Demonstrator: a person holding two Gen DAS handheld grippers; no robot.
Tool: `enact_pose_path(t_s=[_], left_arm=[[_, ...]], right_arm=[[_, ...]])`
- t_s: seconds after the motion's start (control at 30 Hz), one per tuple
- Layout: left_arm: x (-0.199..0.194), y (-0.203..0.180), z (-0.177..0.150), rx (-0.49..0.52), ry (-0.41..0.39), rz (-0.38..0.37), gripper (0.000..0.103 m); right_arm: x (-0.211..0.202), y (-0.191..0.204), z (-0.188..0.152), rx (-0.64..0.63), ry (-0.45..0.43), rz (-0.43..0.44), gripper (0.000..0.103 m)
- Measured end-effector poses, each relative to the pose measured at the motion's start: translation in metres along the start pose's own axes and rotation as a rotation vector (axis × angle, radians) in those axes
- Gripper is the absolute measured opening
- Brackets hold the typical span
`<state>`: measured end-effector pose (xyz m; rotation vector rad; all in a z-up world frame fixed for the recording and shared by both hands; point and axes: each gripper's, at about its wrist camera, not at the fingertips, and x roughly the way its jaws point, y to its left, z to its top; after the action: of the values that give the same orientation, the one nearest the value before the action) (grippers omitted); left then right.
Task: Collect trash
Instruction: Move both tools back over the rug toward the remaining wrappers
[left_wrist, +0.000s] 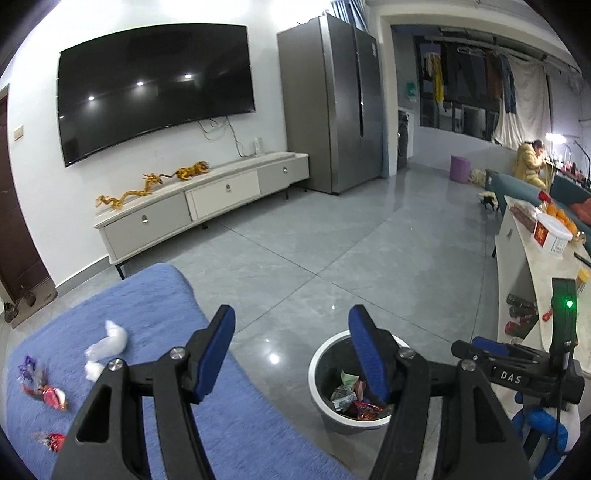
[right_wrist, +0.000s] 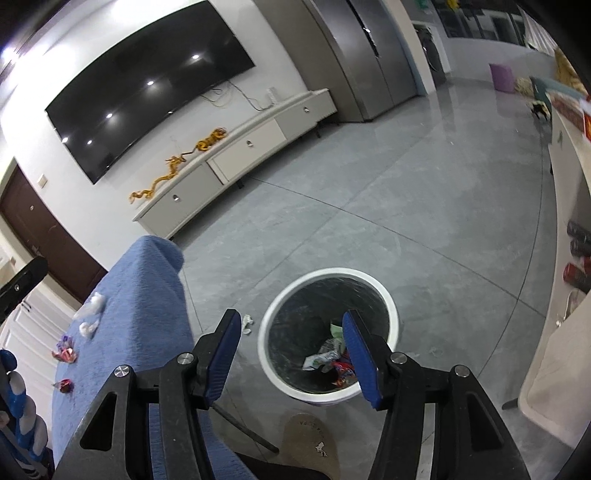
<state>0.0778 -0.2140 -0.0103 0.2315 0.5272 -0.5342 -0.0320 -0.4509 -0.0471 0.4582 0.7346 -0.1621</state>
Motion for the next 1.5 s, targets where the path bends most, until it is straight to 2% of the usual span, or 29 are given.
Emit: enact_pose_path(t_s=[0.3,0.5,0.73,0.9,1.17,1.27,1.4,1.5], left_arm=[[-0.046,0.054,-0.017,-0.099,-0.054,0.069,0.063],[-0.07,0.105,-0.042,-0.191,-0.061,0.121,0.063],[-0.101,0.168,-0.073,-0.284,-0.082,0.221,0.064],[-0.116,0.22,-0.104,-0.371,-0.056,0.28,0.065],[-0.134,0.293,-0.162,-0.432,0.036,0.393,0.065],[-0.14,0.315,-0.182,-0.47,0.057,0.363,0.066],[-0.129,0.325,-0.199,-0.514,0.101,0.301,0.073],[-0.107,0.32,-0.205,-0.552,0.136,0.213,0.074]], right_arm=[[-0.02,0.061,0.003,-0.134,-0.034,0.012,0.058],[-0.016,0.117,-0.005,-0.24,-0.026,0.034,0.058],[-0.006,0.175,-0.013,-0.324,-0.024,0.064,0.059],[0.005,0.216,-0.022,-0.388,-0.007,0.095,0.06],[0.031,0.257,-0.039,-0.463,0.05,0.159,0.061],[0.049,0.269,-0.046,-0.487,0.091,0.188,0.062],[0.078,0.288,-0.056,-0.527,0.147,0.224,0.062],[0.095,0.299,-0.06,-0.549,0.18,0.249,0.062]])
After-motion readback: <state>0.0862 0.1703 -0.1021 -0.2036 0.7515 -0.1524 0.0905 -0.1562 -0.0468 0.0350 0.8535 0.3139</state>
